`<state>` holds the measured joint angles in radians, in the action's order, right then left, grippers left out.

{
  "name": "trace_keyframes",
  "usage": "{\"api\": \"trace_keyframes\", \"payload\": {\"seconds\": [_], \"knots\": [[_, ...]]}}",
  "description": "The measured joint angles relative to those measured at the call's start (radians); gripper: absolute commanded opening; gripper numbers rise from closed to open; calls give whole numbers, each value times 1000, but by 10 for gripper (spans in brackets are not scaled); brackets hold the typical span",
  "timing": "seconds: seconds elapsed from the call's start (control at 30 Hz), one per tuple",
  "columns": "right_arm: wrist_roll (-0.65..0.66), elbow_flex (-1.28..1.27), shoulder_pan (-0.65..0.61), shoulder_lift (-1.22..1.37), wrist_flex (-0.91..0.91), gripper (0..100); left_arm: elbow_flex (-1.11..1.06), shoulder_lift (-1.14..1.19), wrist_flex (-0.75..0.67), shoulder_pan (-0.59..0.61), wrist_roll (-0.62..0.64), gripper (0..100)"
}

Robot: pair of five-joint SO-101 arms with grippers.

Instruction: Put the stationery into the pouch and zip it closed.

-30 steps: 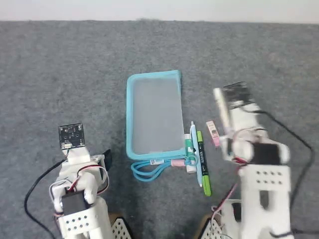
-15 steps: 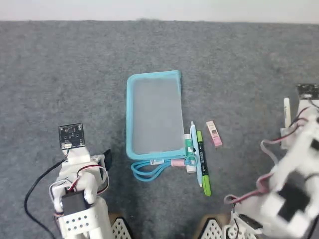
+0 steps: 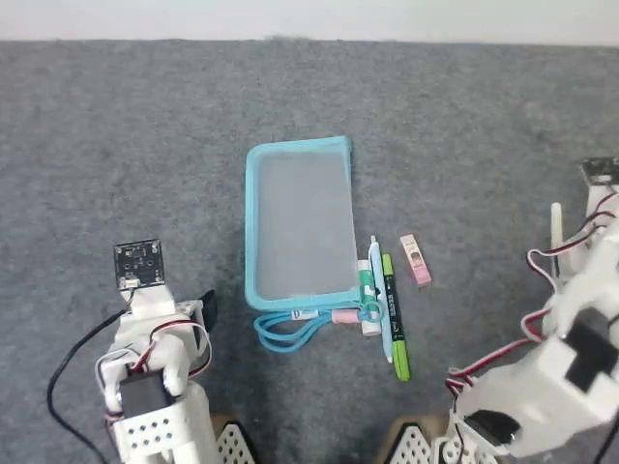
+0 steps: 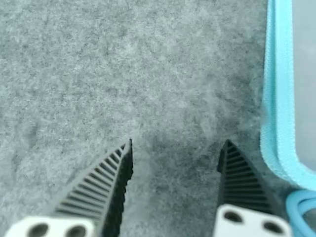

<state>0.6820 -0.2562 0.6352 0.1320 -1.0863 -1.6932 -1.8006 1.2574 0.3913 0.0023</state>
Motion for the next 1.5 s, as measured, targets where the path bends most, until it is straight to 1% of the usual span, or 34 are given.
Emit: {"api": "trace_keyframes", "payload": {"seconds": [0.07,0.13,0.2,0.27,0.37,0.43,0.53,0.6,0.67,0.8,1.1,1.33,1.5], "knots": [[0,0,-15,-74,-69,174,0,0,0,0,0,265],[-32,0,-61,-153,-166,169,0,0,0,0,0,265],[-83,-8,-141,-230,-273,168,0,0,0,0,0,265],[-141,-55,-252,-310,-341,168,0,0,0,0,0,265],[-238,-189,-470,-425,-338,167,0,0,0,0,0,265],[-311,-282,-635,-489,-304,166,0,0,0,0,0,265],[-407,-397,-847,-545,-252,166,0,0,0,0,0,265],[-430,-440,-956,-551,-222,166,0,0,0,0,0,265],[-430,-474,-1013,-552,-207,166,0,0,0,0,0,265],[-430,-522,-1057,-552,-186,166,0,0,0,0,0,265],[-430,-624,-1056,-548,-89,166,0,0,0,0,0,265],[-430,-629,-965,-388,-8,166,0,0,0,0,0,265],[-430,-628,-957,-362,12,165,0,0,0,0,0,265]]}}
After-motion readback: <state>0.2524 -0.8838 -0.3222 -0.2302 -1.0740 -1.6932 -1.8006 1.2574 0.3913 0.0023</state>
